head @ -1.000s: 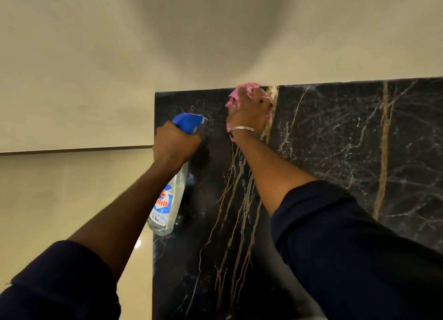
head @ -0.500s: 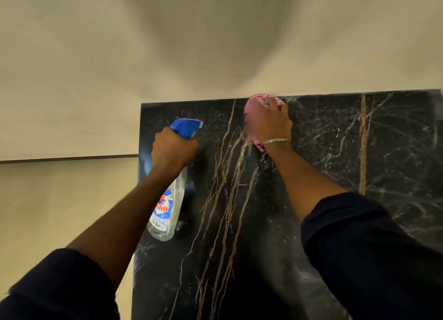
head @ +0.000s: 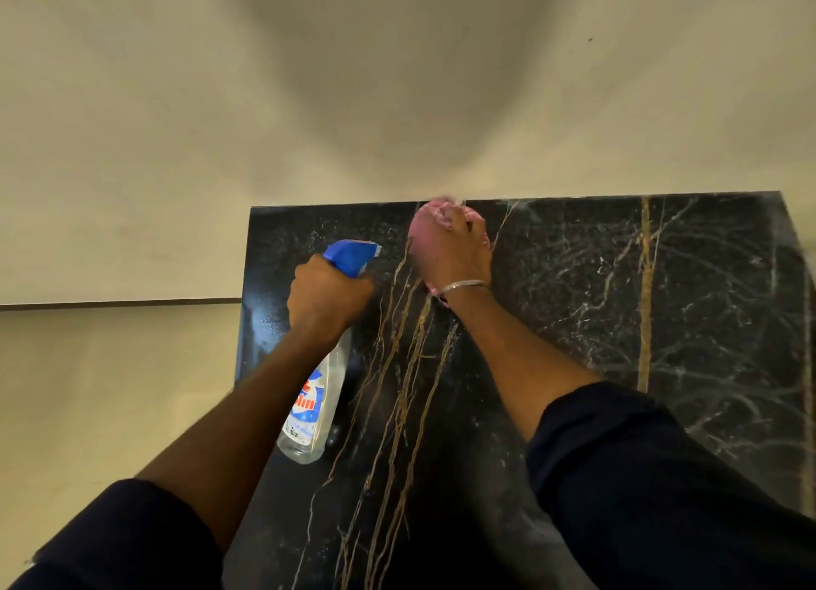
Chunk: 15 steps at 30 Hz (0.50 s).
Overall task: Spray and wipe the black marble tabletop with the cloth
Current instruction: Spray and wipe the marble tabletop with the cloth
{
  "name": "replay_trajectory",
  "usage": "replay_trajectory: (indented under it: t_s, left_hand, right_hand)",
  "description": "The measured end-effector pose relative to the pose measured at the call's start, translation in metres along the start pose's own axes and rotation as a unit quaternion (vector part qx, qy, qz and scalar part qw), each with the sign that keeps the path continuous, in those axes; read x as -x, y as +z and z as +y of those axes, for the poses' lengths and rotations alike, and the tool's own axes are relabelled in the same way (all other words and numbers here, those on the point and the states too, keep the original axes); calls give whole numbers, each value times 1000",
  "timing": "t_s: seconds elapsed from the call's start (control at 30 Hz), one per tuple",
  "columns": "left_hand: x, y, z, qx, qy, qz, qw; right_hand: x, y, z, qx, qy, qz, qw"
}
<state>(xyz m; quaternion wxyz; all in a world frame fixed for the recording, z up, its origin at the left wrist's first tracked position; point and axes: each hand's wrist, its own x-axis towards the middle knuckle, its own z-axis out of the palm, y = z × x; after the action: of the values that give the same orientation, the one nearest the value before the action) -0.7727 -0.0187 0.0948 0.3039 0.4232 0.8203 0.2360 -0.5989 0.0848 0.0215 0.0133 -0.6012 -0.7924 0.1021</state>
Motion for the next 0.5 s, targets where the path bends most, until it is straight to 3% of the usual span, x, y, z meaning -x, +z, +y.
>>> replay_trajectory:
  t_s: [0.13, 0.37, 0.5]
  left_hand:
    - [3, 4, 8, 5, 3, 2, 1000]
    - [14, 5, 11, 3, 2, 12, 1000]
    - [23, 6, 11, 1, -15, 24, 1000]
  right_hand:
    - [12, -18, 23, -22, -101, -12, 995]
    - [8, -36, 100, -7, 135, 25, 991]
    - [-5, -19, 75, -8, 206, 15, 978]
